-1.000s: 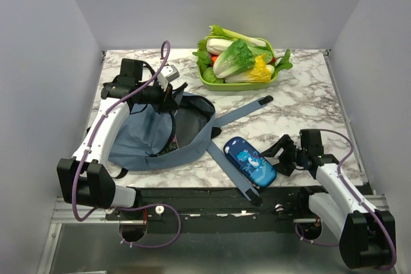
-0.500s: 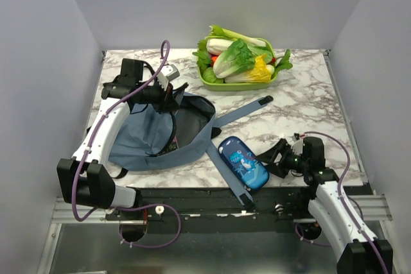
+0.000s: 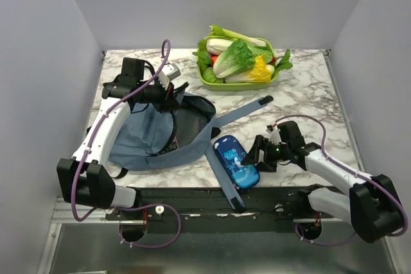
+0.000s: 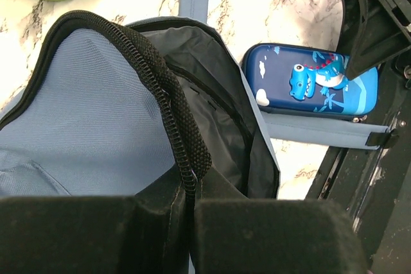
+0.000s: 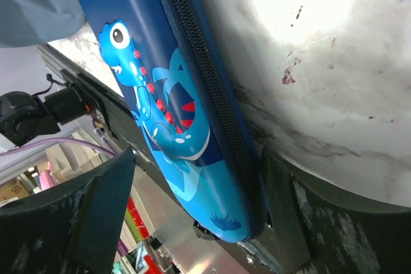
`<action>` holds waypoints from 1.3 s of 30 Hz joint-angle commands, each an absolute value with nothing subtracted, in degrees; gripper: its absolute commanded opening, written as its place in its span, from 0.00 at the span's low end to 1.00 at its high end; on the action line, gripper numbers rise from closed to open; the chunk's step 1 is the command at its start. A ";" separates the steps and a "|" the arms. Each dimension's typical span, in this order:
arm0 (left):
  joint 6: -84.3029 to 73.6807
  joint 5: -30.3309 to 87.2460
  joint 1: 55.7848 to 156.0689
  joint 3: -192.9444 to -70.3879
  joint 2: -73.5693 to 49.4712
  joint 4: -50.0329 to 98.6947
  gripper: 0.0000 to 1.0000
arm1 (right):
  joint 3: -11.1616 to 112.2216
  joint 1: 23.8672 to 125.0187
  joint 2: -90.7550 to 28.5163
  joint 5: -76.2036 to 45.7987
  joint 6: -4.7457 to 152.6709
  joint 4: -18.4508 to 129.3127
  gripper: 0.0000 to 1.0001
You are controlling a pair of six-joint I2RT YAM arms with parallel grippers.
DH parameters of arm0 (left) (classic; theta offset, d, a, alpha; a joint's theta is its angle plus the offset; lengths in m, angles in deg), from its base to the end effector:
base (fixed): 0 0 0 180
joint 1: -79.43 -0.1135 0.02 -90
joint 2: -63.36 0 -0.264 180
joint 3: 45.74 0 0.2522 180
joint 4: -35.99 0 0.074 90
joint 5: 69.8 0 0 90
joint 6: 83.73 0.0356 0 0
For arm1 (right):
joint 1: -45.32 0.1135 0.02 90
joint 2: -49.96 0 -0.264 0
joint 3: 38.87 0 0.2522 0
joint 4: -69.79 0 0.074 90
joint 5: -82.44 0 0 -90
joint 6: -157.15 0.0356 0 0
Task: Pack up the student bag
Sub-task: Pick up the stationery from the center of the board.
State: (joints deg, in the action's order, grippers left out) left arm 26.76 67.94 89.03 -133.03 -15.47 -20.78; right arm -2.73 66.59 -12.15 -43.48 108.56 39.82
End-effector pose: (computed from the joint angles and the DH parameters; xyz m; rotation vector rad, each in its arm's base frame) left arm 0.2751 -0.0732 0.3365 0.9304 2.0314 -0.8910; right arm 0.1609 0.0851 0.1512 0.2092 2.7184 1.1834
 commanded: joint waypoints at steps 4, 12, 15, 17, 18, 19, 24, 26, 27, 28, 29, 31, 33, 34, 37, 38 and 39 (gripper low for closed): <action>26.22 70.21 89.89 -135.87 -14.34 -21.19 0.09 | -2.60 68.16 -18.59 -47.55 103.45 43.10 0.87; 24.55 70.03 90.50 -135.52 -15.04 -19.61 0.09 | 0.20 75.02 -22.27 -49.92 109.59 51.19 0.86; 24.46 69.68 90.76 -135.78 -15.04 -19.43 0.09 | 4.06 77.92 -25.26 -48.35 110.30 51.81 0.85; 24.72 69.50 90.77 -135.87 -15.04 -19.70 0.09 | 5.65 79.06 -28.08 -46.33 110.65 51.72 0.84; 24.81 69.33 90.77 -135.87 -15.04 -19.70 0.09 | 6.79 79.33 -29.04 -45.71 111.00 52.15 0.83; 24.90 69.33 90.77 -135.79 -15.04 -19.87 0.09 | 7.24 79.76 -30.01 -45.27 111.88 52.86 0.82; 25.16 69.24 90.77 -135.26 -15.22 -19.61 0.09 | 12.85 80.73 -34.58 -42.11 115.04 55.50 0.79; 25.08 69.15 90.77 -135.43 -15.39 -19.78 0.09 | 15.75 81.00 -36.69 -40.70 117.15 57.85 0.78; 24.99 69.15 90.77 -135.70 -15.39 -19.78 0.09 | 16.46 81.17 -37.22 -40.35 117.94 58.57 0.78; 24.99 69.15 90.77 -135.79 -15.39 -19.87 0.09 | 17.08 81.44 -37.66 -40.08 119.60 59.53 0.78; 25.08 69.15 90.77 -135.87 -15.39 -19.96 0.09 | 18.04 81.70 -38.01 -40.26 120.14 61.63 0.78; 25.25 68.89 90.77 -135.96 -15.31 -20.13 0.09 | 19.27 82.49 -39.24 -40.08 120.58 62.35 0.78; 25.43 68.80 90.77 -135.96 -15.31 -20.22 0.09 | 20.42 83.02 -40.47 -40.17 120.50 62.88 0.78; 25.52 68.80 90.77 -135.87 -15.31 -20.40 0.09 | 20.34 83.46 -40.74 -40.78 120.93 64.01 0.78; 25.78 68.80 90.77 -135.61 -15.22 -20.40 0.09 | 20.51 84.42 -41.79 -41.66 121.38 65.25 0.75; 25.69 68.80 90.77 -135.61 -15.22 -20.49 0.09 | 20.51 84.69 -41.97 -41.75 121.29 65.34 0.72; 25.78 68.80 90.77 -135.70 -15.22 -20.49 0.09 | 20.42 84.78 -42.15 -41.58 121.29 65.08 0.70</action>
